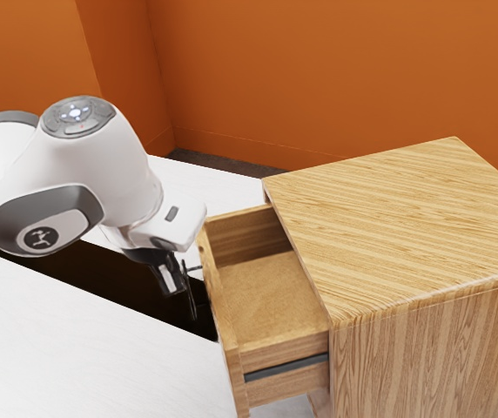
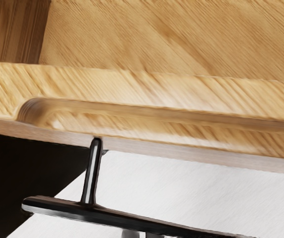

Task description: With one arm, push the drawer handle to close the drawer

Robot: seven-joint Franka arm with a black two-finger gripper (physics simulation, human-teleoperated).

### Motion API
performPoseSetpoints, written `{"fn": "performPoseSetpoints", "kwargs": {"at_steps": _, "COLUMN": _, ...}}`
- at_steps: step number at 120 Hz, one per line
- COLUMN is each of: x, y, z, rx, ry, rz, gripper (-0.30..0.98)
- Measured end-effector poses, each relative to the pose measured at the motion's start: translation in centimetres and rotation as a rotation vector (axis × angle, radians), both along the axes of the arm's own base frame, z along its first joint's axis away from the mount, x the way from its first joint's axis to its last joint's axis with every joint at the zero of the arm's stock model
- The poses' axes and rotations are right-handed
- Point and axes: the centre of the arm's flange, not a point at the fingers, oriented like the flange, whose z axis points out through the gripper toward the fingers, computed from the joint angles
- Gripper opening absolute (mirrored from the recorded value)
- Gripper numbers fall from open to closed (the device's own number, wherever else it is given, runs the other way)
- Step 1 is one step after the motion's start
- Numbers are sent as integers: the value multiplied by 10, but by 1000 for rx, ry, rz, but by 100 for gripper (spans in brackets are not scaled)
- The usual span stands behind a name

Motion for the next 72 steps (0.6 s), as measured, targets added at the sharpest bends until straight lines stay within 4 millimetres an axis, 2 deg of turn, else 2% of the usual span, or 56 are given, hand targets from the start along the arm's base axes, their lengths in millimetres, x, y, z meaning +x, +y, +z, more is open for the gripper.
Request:
{"fn": "performPoseSetpoints", "kwargs": {"at_steps": 25, "x": 19, "y": -20, "z": 0, "rx": 3, "ry": -42, "rz": -29, "gripper": -10}}
{"fn": "performPoseSetpoints", "kwargs": {"at_steps": 72, "x": 53, "y": -70, "z": 4, "rx": -10, "ry": -125, "rz": -103, "gripper": -10}}
